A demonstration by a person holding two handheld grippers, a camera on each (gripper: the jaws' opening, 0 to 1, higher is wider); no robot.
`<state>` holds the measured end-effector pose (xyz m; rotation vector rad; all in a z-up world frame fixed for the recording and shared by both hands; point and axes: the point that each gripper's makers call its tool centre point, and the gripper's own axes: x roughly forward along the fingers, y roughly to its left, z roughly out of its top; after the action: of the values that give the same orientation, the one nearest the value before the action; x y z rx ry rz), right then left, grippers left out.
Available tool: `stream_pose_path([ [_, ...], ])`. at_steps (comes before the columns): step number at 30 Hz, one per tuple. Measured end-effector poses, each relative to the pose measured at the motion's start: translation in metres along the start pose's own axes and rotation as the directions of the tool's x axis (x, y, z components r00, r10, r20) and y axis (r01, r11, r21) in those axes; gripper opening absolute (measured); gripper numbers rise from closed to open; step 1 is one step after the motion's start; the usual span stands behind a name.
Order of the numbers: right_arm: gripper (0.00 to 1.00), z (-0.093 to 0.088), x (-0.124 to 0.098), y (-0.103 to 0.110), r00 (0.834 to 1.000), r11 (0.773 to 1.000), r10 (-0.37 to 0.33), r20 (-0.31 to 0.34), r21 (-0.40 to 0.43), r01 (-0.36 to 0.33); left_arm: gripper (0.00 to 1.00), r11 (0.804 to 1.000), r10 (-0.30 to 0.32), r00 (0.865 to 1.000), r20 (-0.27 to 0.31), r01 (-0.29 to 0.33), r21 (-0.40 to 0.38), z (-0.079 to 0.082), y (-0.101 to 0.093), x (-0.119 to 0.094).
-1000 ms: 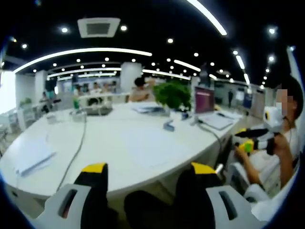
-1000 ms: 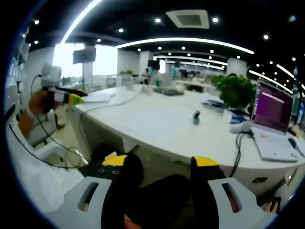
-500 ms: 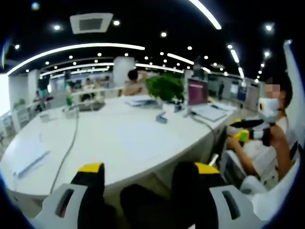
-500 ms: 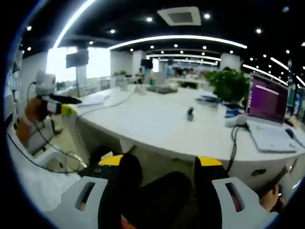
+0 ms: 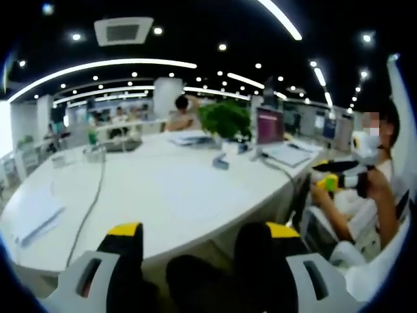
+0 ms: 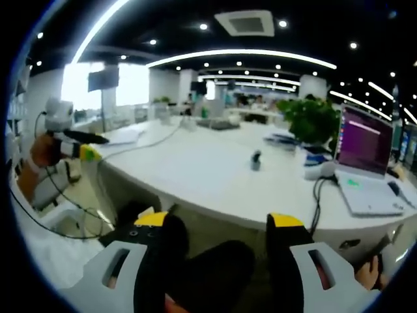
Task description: Pick up the paper insert the paper into the punch align the paper edges press the punch to punch holes
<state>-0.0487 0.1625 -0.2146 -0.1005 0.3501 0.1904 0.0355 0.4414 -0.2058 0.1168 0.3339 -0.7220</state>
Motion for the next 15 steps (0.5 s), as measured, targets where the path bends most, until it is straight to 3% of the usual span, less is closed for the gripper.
stream_pose_path([
  [15,0.59,0.006,0.017,0.003,1.0,1.0,0.014,0.023,0.003,-0.014,0.72,1.0,0.005,1.0,-0.015,-0.005,0.004,-0.004,0.009,0.009],
])
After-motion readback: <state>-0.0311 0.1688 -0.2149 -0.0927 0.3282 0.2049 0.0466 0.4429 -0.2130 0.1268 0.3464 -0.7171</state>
